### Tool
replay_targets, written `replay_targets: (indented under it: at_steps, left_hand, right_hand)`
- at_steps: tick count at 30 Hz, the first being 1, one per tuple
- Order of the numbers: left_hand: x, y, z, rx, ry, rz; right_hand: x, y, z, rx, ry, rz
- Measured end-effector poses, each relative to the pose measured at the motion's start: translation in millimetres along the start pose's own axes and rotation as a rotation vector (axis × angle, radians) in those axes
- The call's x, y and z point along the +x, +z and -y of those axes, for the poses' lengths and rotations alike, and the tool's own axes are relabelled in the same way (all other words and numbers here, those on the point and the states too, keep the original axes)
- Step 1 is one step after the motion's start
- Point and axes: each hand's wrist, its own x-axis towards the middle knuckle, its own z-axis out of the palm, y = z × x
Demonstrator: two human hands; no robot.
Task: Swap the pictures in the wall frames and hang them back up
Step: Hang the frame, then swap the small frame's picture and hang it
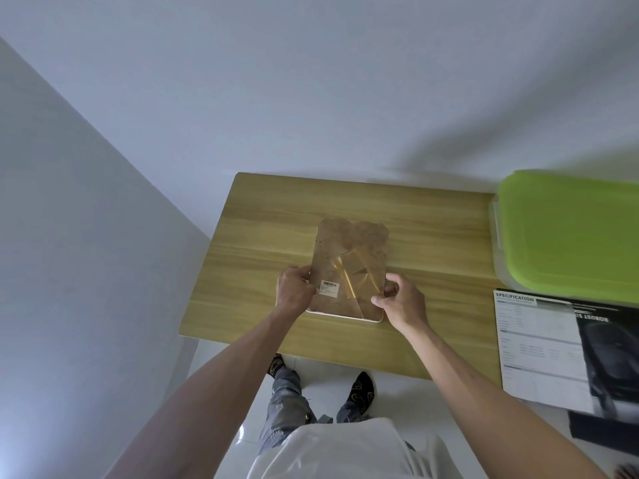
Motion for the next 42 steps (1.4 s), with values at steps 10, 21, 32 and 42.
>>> replay_targets:
  at_steps: [10,21,32,42]
  left_hand:
    - [10,3,13,-0.019,-0.045,0.064]
    - [21,-2,13,0.205,0.088,0.142]
    - [52,-9,-48,0.953,0.476,0.308]
    - [87,-5,-58,1.025,0.525,0.557]
  right_hand:
    - [7,7,-5,-0.189,-0.119,-0.042]
    - [9,6,21,-0.705,-0.227,0.047]
    - [61,-1,68,-1.221,-0.419,0.349]
    - [85,5,69,-1.214,-0.389,0.517]
